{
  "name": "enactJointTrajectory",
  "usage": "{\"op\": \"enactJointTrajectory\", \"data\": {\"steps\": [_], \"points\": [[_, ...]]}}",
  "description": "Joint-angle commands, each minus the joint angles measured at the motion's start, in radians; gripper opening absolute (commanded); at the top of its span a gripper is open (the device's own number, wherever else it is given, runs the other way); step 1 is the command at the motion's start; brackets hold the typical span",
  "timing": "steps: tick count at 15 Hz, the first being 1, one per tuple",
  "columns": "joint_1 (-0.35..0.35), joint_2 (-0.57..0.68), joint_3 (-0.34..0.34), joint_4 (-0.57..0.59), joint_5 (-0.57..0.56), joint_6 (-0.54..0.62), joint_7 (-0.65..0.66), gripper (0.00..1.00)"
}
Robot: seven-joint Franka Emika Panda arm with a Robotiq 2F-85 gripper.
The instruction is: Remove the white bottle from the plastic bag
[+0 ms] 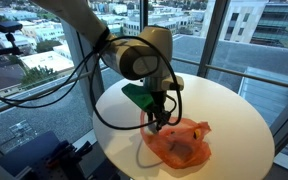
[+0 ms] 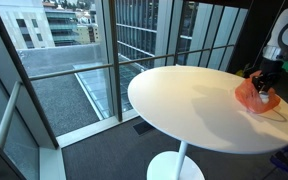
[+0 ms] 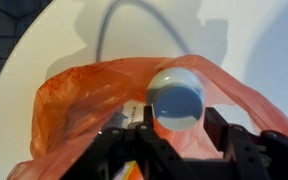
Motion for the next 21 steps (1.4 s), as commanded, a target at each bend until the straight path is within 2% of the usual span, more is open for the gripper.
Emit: {"op": "enactJointTrajectory", "data": {"steps": [1,2,4,6,14,21], "points": [[0.008,-0.016,-0.004,0.001,-0.044,-0.023,0.042,0.58],[0.008,-0.018,-0.004,0.0,-0.048,-0.024,0.044,0.54],[0.006,-0.023,-0.005,0.002,-0.051,-0.029,0.051,0.3],[0.005,-0.033,-0.007,0.001,-0.05,-0.034,0.053,0.18],[-0.006,-0.134,-0.014,0.02,-0.05,-0.108,0.071,0.18],[0.0,-0.228,0.014,0.049,-0.053,-0.18,0.104,0.18]]}}
